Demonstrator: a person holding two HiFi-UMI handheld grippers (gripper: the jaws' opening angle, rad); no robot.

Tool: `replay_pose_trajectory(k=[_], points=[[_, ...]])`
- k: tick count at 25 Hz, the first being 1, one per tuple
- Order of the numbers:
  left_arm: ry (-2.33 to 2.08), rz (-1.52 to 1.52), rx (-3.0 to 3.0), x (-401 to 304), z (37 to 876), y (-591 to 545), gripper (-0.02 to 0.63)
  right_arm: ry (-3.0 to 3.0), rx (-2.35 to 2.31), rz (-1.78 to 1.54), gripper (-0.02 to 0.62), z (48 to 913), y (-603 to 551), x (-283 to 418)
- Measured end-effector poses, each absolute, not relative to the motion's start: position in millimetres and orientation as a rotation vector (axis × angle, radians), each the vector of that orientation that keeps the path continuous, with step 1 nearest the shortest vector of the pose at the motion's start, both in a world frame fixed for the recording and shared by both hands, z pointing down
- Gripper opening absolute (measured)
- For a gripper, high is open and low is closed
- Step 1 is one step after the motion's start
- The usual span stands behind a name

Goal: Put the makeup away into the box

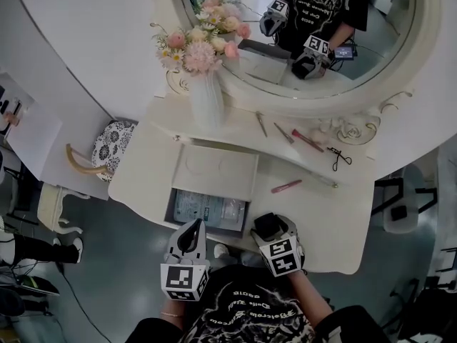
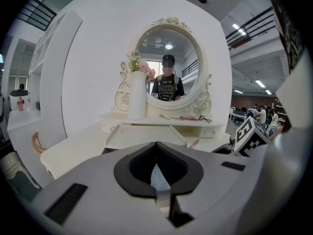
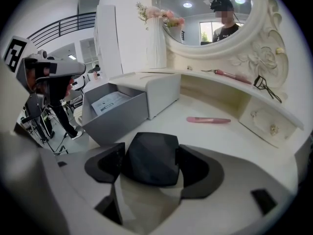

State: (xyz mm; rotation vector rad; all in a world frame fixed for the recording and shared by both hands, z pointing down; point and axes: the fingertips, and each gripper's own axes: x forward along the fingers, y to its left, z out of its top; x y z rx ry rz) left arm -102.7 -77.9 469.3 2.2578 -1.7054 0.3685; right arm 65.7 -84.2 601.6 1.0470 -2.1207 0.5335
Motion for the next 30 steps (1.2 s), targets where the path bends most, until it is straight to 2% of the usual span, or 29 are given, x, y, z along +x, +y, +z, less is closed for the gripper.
replay_pose_trajectory(k=[30], points=[[-1.716,0.349,2.221,-106,478,-76,0.015,-2.172,1.042,0.465,0.342,571,-99,71]])
